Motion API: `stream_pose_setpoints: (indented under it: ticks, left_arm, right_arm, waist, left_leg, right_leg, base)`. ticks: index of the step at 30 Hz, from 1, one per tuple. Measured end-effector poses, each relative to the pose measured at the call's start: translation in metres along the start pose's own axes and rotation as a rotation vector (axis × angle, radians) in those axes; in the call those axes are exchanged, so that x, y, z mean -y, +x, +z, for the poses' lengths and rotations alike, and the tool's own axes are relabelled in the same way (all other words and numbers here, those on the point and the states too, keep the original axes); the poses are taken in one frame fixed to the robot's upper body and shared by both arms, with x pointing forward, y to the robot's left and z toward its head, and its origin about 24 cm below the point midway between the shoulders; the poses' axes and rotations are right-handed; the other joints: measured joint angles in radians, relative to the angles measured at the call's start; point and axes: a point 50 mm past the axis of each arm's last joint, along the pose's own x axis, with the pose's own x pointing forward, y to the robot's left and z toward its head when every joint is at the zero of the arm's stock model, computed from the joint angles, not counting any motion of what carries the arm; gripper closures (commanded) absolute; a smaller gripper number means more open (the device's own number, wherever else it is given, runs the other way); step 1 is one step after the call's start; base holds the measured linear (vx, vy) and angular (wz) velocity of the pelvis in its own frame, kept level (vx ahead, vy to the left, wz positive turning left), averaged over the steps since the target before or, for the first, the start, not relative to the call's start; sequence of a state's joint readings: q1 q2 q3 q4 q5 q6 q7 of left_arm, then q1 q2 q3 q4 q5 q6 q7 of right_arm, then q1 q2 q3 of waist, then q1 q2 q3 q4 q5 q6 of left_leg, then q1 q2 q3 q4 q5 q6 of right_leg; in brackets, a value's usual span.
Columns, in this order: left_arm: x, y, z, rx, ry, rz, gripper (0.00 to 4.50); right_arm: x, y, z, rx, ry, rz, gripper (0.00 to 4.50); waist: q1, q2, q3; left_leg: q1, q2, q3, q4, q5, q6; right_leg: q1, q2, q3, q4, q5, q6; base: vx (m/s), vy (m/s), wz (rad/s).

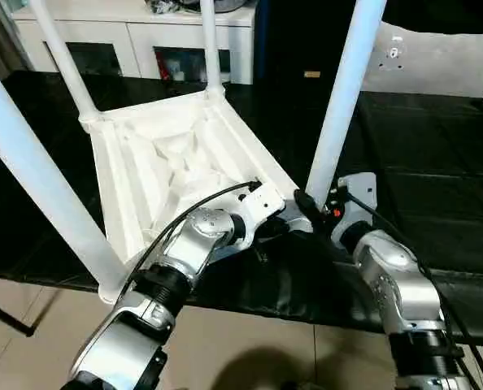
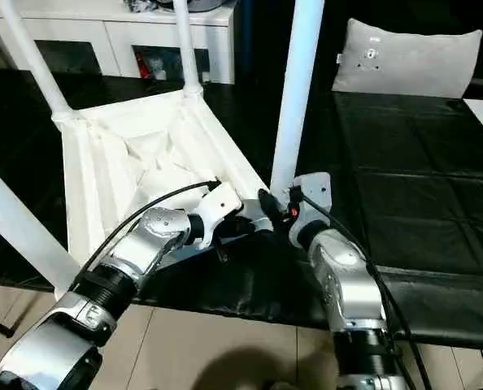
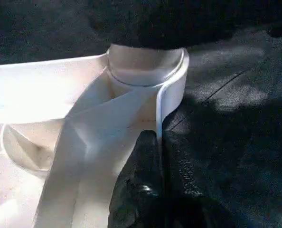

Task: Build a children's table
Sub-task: Rotate leg to tighten

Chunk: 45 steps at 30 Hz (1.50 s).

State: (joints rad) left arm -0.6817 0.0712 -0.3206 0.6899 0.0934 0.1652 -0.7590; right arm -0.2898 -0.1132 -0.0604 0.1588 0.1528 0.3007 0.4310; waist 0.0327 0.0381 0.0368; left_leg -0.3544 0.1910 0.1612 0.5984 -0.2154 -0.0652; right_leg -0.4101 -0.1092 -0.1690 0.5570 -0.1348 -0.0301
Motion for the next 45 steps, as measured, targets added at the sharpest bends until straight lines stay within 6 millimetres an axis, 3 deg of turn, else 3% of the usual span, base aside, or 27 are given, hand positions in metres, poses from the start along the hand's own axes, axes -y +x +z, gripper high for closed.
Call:
stream_pose_setpoints:
  ticks: [2, 11, 14, 18, 21, 25, 29, 30, 33, 34, 45]
  left_arm:
    - [-0.003, -0.005, -0.003, -0.003, 0.018, -0.012, 4.5]
    - [-0.009, -0.036, -0.02, -0.02, 0.125, -0.186, 4.5]
    - [-0.009, -0.043, -0.022, -0.03, 0.17, -0.248, 4.5]
    - [-0.009, -0.058, -0.026, -0.058, 0.232, -0.394, 4.5]
    - [-0.004, -0.063, -0.026, -0.073, 0.27, -0.492, 4.5]
    - [0.002, -0.06, -0.024, -0.068, 0.307, -0.554, 4.5]
    - [0.005, -0.058, -0.024, -0.065, 0.316, -0.58, 4.5]
    - [0.006, -0.058, -0.023, -0.064, 0.32, -0.584, 4.5]
    - [0.007, -0.058, -0.023, -0.064, 0.323, -0.599, 4.5]
    - [0.007, -0.059, -0.023, -0.065, 0.324, -0.601, 4.5]
    - [0.007, -0.059, -0.023, -0.06, 0.321, -0.607, 4.5]
  right_arm:
    - [0.003, -0.004, 0.001, 0.007, -0.016, 0.054, 0.94]
    - [0.029, -0.045, 0.01, -0.084, -0.128, 0.483, 0.1]
    - [0.032, -0.052, 0.012, -0.129, -0.17, 0.583, 0.1]
    - [0.035, -0.06, 0.016, -0.19, -0.19, 0.751, 0.1]
    - [0.026, -0.059, 0.014, -0.205, -0.179, 0.871, 0.47]
    - [0.018, -0.059, 0.006, -0.248, -0.15, 0.957, 0.81]
    - [0.019, -0.059, 0.005, -0.264, -0.14, 0.987, 0.96]
    - [0.019, -0.059, 0.005, -0.269, -0.141, 0.999, 1.23]
    - [0.019, -0.058, 0.005, -0.276, -0.137, 1.011, 1.32]
    - [0.018, -0.057, 0.005, -0.278, -0.137, 1.018, 1.58]
    - [0.016, -0.052, 0.002, -0.27, -0.116, 1.018, 2.43]
  waist:
    - [0.002, 0.0, 0.0]
    - [0.018, -0.003, 0.003]
    - [0.028, -0.006, 0.004]
    - [0.054, -0.011, 0.003]
    - [0.07, -0.011, 0.003]
    - [0.087, -0.02, 0.002]
    - [0.087, -0.022, 0.003]
    - [0.087, -0.022, 0.003]
    - [0.087, -0.022, 0.003]
    - [0.086, -0.022, 0.003]
    - [0.089, -0.022, 0.003]
  left_leg:
    - [0.0, 0.0, 0.002, 0.0, 0.0, 0.0]
    - [0.002, 0.0, 0.005, 0.004, 0.0, 0.0]
    - [0.003, 0.0, 0.006, 0.004, 0.0, 0.0]
    - [0.004, 0.001, 0.007, 0.004, 0.0, 0.0]
    - [0.004, 0.001, 0.007, 0.004, 0.0, 0.0]
    - [0.004, 0.0, 0.009, 0.005, 0.0, 0.0]
    - [0.006, 0.0, 0.011, 0.005, 0.0, 0.0]
    - [0.006, 0.0, 0.011, 0.005, 0.0, -0.001]
    - [0.006, 0.0, 0.011, 0.005, 0.0, -0.001]
    - [0.006, 0.0, 0.011, 0.005, 0.0, -0.001]
    - [0.005, 0.001, 0.011, 0.005, 0.001, -0.001]
  right_leg:
    - [-0.002, 0.0, 0.002, 0.003, 0.0, 0.0]
    - [0.0, 0.0, 0.008, 0.003, 0.0, 0.0]
    - [0.001, 0.0, 0.008, 0.004, 0.001, 0.0]
    - [0.001, 0.0, 0.009, 0.004, 0.001, 0.0]
    - [0.001, 0.0, 0.01, 0.004, 0.0, 0.0]
    - [0.001, 0.0, 0.014, 0.006, 0.0, 0.0]
    - [0.002, 0.0, 0.016, 0.006, 0.0, 0.0]
    - [0.002, 0.0, 0.016, 0.006, 0.0, 0.001]
    - [0.003, 0.0, 0.016, 0.007, 0.0, 0.001]
    - [0.003, 0.0, 0.016, 0.007, 0.0, 0.001]
    - [0.003, 0.0, 0.016, 0.008, -0.001, 0.002]
  base:
    - [0.0, 0.0, 0.0]
    - [0.0, 0.0, 0.0]
    - [0.0, 0.0, 0.0]
    - [0.0, 0.0, 0.0]
    - [0.0, 0.0, 0.0]
    - [0.0, 0.0, 0.0]
    - [0.0, 0.0, 0.0]
    - [0.0, 0.0, 0.0]
    - [0.0, 0.0, 0.0]
    - [0.0, 0.0, 0.0]
    - [0.0, 0.0, 0.0]
